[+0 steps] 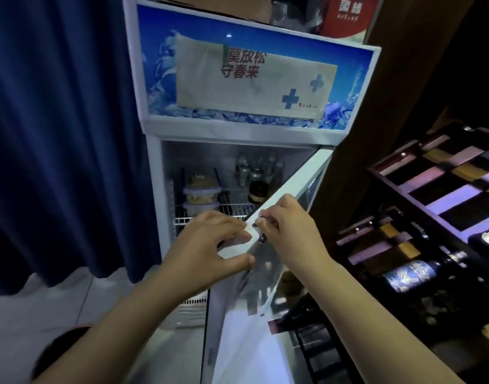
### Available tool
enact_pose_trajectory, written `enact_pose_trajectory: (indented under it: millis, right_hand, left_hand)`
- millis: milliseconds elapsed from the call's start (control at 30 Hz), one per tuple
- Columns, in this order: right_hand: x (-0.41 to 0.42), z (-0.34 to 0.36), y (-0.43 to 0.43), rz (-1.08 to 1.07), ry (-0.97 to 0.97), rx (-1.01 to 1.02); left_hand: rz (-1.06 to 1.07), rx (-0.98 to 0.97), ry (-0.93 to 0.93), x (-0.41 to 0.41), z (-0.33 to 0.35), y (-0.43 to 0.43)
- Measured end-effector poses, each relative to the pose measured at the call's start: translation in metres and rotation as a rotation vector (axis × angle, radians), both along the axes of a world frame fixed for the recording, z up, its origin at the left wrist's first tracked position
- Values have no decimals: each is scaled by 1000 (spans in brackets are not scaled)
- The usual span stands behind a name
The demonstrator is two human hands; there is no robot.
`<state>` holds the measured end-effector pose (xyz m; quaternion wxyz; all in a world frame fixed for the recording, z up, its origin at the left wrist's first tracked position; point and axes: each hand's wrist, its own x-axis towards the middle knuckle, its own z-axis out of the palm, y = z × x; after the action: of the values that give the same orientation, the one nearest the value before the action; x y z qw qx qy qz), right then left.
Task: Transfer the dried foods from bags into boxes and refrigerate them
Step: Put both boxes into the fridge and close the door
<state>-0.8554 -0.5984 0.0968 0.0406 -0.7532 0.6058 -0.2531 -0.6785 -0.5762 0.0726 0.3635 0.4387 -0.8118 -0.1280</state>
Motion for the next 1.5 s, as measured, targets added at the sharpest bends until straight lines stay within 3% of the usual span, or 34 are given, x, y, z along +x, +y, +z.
enact_pose_trajectory:
  millis: [133,267,700,833,1133,1333,1500]
  right_hand:
    - [51,-10,-31,74,144,-137]
    - [93,-20,-75,45,129,-122]
    - [175,-43,-177,-63,277,-113]
    - [186,-52,-190,-77,294,-107]
    - [195,-64,-212,-110,354,-140]
    - [192,-71,-214,-91,357,-167]
    - [191,-71,-209,-42,422,-201]
  left_hand:
    - [210,-179,-102,51,-8,-33]
    - [372,-245,-93,96,-15,-75]
    - [413,-312,-167,181,-26,-228]
    - [454,-316,-92,191,-28,-258]
    - [526,-566,-69,202,-42,-296]
    - [609,-550,-160,203,-33,-302]
    - [623,-428,-229,205,-28,-288]
